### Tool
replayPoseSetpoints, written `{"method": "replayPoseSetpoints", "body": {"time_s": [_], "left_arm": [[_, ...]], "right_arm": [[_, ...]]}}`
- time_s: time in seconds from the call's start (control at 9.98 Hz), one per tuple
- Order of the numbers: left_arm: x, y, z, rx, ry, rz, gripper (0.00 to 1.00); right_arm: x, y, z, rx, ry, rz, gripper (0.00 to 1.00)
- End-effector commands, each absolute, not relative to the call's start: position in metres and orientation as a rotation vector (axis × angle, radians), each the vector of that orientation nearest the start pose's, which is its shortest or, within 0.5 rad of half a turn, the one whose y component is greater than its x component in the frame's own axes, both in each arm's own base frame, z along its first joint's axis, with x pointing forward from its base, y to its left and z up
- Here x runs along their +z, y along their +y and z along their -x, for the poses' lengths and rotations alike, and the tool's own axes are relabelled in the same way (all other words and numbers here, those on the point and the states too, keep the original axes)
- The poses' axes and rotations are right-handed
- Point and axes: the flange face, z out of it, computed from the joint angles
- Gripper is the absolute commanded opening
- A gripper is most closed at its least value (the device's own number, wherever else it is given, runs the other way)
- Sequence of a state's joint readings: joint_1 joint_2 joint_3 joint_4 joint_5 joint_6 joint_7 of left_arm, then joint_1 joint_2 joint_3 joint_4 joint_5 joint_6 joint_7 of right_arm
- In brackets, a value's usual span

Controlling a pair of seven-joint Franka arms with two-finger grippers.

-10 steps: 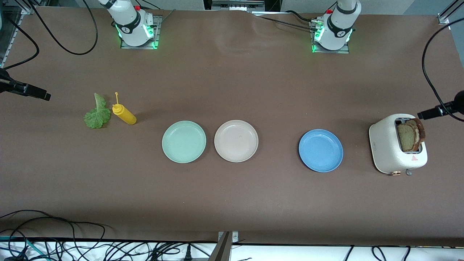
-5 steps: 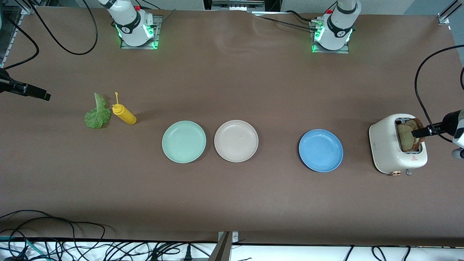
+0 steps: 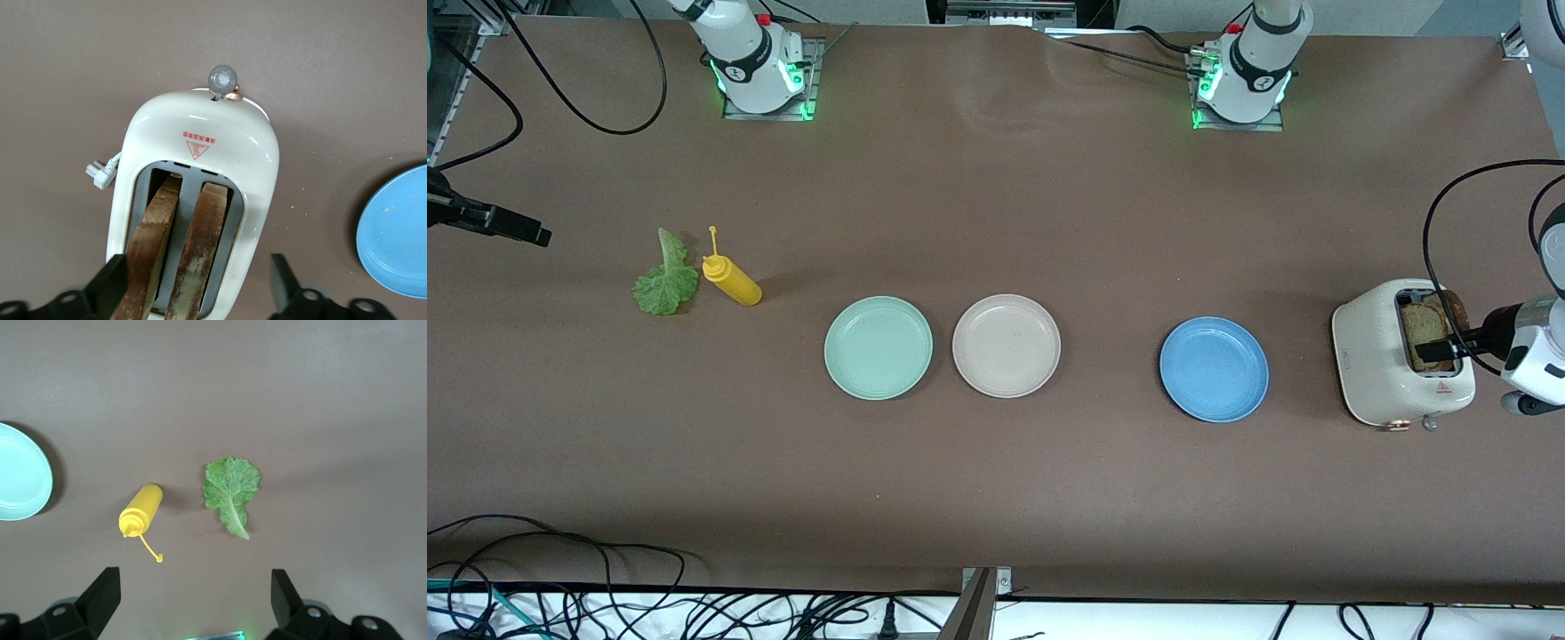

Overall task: Make sandwich on beige plate with both arms
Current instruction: 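Reach the left gripper down to a bread slice in the toaster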

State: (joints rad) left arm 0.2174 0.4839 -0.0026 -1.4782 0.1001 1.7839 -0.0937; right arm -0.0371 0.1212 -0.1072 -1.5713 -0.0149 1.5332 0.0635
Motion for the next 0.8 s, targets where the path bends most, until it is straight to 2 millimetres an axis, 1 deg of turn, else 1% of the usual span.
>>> {"method": "replayPoseSetpoints", "body": {"time_s": [0.0, 0.1, 0.3, 0.5, 0.7], "left_arm": [[0.393, 0.155, -0.662, 0.262, -0.388, 2.996, 0.18], [0.391, 0.154, -0.661, 0.276, -0.388, 2.999, 0.00], [0.387, 0.153, -0.660, 0.289, -0.395, 2.999, 0.00], [0.388, 0.153, -0.660, 0.290, -0.388, 2.994, 0.00], [0.401, 0.150, -0.657, 0.305, -0.385, 2.990, 0.00]], "right_arm": [[0.558, -0.082, -0.570, 0.255, 0.333, 3.139, 1.00], [0.558, -0.082, -0.570, 0.256, 0.331, 3.139, 1.00], [0.558, -0.083, -0.570, 0.253, 0.328, 3.138, 1.00], [0.558, -0.082, -0.570, 0.253, 0.326, 3.138, 1.00], [0.558, -0.083, -0.570, 0.253, 0.328, 3.138, 1.00]]}}
